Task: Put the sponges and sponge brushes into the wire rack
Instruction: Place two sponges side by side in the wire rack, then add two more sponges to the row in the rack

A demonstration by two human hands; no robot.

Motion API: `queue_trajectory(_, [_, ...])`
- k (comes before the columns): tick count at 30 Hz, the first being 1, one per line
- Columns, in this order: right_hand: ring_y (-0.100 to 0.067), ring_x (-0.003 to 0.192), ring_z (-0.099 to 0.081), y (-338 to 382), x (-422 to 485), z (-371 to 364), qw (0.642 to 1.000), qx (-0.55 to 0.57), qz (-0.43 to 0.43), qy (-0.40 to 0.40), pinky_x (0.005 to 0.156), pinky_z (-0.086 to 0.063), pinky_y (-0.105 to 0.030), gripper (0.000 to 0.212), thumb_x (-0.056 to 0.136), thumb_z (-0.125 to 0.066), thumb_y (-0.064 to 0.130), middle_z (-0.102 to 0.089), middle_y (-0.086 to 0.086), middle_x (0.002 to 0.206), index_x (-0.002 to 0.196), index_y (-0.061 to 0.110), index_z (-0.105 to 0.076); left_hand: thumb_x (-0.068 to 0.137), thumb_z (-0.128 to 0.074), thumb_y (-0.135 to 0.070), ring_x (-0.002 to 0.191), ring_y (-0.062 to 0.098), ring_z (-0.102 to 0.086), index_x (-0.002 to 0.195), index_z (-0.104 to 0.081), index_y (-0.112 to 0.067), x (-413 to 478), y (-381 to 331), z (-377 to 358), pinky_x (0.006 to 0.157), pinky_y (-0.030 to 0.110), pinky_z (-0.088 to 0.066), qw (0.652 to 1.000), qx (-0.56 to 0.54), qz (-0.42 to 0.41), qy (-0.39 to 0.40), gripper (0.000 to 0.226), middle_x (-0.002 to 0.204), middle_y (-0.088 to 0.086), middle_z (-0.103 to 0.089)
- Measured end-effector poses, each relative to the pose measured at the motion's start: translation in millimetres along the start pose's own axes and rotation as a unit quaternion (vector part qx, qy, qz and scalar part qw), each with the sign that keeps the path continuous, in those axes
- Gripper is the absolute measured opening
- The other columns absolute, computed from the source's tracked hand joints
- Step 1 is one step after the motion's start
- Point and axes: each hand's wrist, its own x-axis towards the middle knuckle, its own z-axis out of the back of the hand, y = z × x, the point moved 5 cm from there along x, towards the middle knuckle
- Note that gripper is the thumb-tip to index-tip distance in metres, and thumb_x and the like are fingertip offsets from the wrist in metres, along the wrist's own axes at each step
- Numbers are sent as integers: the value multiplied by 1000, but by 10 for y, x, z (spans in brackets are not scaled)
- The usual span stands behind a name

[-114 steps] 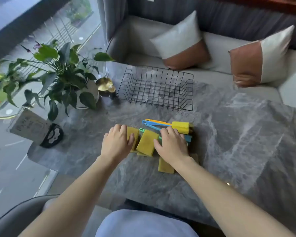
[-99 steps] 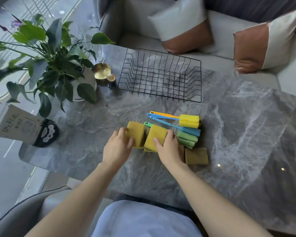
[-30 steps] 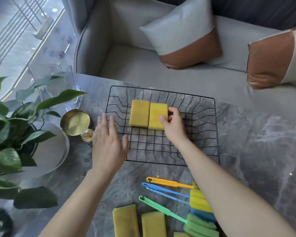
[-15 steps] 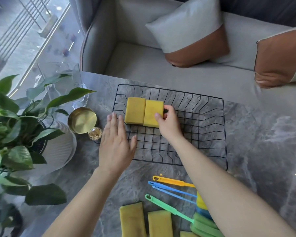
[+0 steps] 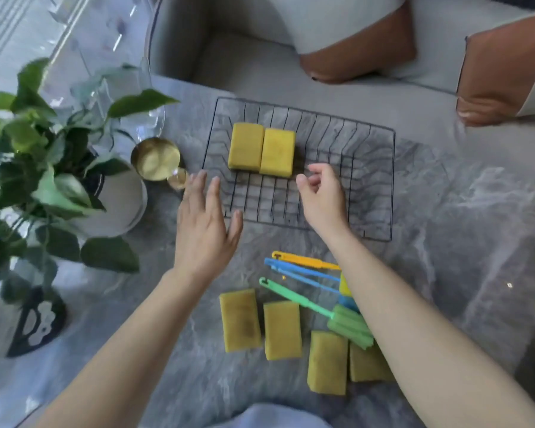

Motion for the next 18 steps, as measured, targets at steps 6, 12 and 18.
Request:
queue_trajectory(6, [-13, 82, -58, -172, -1203, 196, 999, -10, 44, 2, 75, -48, -25, 22, 91, -65, 27, -60, -2, 93, 110, 16, -61, 95, -52, -42, 124, 40, -44, 141, -44, -3, -969, 93, 3, 102, 54, -42, 998, -25, 33, 51, 61, 137, 22, -46])
queue_trajectory(12, [-16, 77, -56, -558, -2227, 171, 995, -85, 31, 33, 74, -50, -35, 19, 90, -68, 22, -53, 2, 93, 107, 15, -61, 93, -48, -48, 108, 44, -55, 130, -52, 0, -1699, 196, -170, 94, 51, -48, 986, -56, 88, 127, 60, 114, 22, -57])
queue_trajectory(18, [-27, 98, -58, -839, -2491, 93, 981, -164, -52, 92, 87, -47, -38, 38, 92, -65, 31, -54, -5, 115, 122, 10, -56, 93, -68, -38, 112, 42, -55, 127, -53, -2, -1970, 198, -376, 94, 48, -46, 967, -120, 146, 171, 52, 117, 21, -57])
